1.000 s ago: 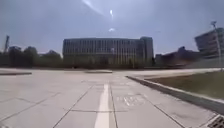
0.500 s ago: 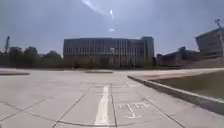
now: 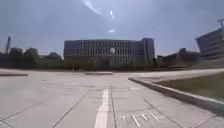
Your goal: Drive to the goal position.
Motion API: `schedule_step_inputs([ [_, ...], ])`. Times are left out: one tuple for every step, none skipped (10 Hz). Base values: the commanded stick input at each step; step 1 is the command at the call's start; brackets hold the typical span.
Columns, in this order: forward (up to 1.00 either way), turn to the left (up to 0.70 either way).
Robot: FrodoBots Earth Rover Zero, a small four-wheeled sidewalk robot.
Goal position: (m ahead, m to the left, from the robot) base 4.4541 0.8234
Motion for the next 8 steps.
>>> schedule_step_inputs([
  [0.70,0.00],
  [0.70,0.00],
  [0.70,0.00],
  [0.70,0.00],
  [0.70,0.00],
  [0.70,0.00],
  [0.70,0.00],
  [0.70,0.00],
])
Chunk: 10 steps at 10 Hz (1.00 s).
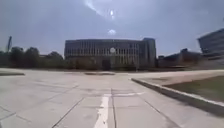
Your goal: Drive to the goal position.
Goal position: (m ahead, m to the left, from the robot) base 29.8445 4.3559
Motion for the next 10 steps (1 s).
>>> schedule_step_inputs([
  [0.70,0.00],
  [0.70,0.00],
  [0.70,0.00],
  [0.70,0.00],
  [0.70,0.00],
  [0.70,0.00],
  [0.70,0.00],
  [0.70,0.00],
  [0.70,0.00],
  [0.70,0.00],
])
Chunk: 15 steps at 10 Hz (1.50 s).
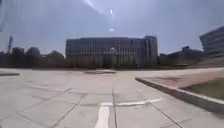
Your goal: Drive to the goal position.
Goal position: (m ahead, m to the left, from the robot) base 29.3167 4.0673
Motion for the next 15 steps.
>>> schedule_step_inputs([
  [0.70,0.00],
  [0.70,0.00],
  [0.70,0.00],
  [0.70,0.00],
  [0.70,0.00],
  [0.70,0.00],
  [0.70,0.00],
  [0.70,0.00],
  [0.70,0.00],
  [0.70,0.00],
  [0.70,0.00],
  [0.70,0.00],
  [0.70,0.00],
  [0.70,0.00],
  [0.70,0.00],
])
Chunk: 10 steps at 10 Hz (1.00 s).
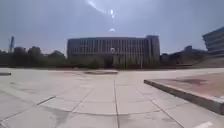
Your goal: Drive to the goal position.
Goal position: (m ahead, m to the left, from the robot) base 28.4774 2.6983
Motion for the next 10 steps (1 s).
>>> schedule_step_inputs([
  [0.70,0.00],
  [0.70,0.00],
  [0.70,0.00],
  [0.70,0.00],
  [0.70,0.00],
  [0.70,-0.01],
  [0.70,-0.27],
  [0.70,-0.35],
  [0.70,-0.35],
  [0.70,-0.20],
])
